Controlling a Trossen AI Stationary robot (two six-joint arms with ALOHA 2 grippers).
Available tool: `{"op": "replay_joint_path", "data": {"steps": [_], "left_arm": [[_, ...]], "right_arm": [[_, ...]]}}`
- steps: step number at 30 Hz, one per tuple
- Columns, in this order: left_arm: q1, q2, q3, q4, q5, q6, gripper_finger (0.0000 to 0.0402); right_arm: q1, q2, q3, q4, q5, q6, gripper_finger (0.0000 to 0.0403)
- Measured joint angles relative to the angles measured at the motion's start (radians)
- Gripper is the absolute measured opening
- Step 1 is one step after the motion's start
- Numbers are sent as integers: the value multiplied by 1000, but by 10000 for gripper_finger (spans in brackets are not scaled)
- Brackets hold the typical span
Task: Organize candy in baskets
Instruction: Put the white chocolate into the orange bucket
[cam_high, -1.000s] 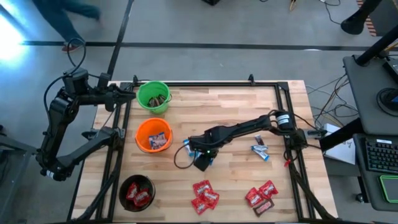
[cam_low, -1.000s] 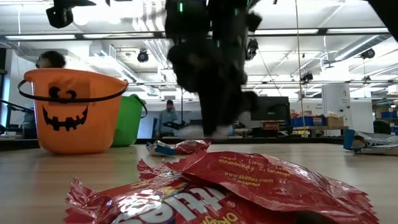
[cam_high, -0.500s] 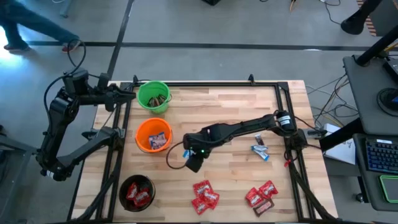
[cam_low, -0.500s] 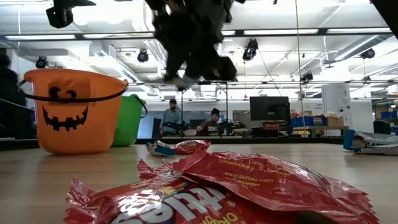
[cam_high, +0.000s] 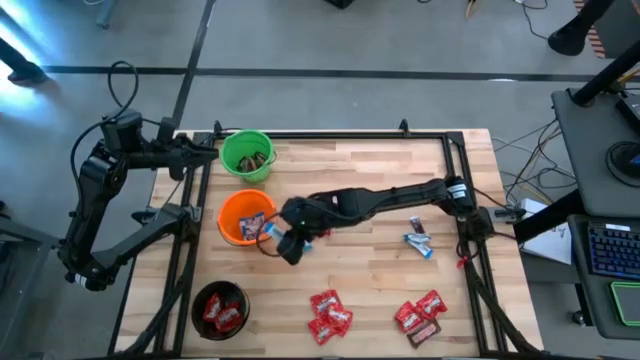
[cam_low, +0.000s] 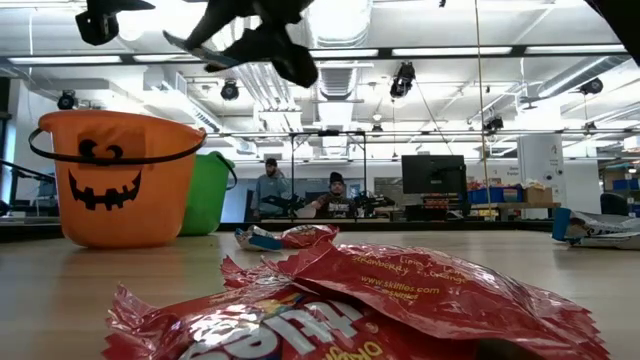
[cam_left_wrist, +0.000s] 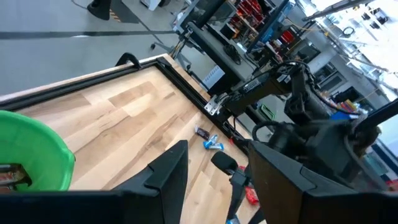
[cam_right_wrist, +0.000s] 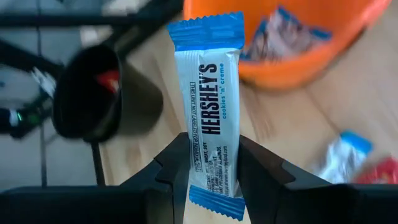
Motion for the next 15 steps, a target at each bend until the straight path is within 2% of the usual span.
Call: {"op": "replay_joint_path", "data": {"steps": [3,9,15], "left_arm": [[0,0,0,0,-3,18,150],[0,2,0,0,-86,37,150],[0,16,0,0,-90,67,150]], "right_arm": [[-30,0,-23,86,5,2,109],[-76,40,-35,239,4,28,109],[-89,115,-25,324,-4,64,109]]}}
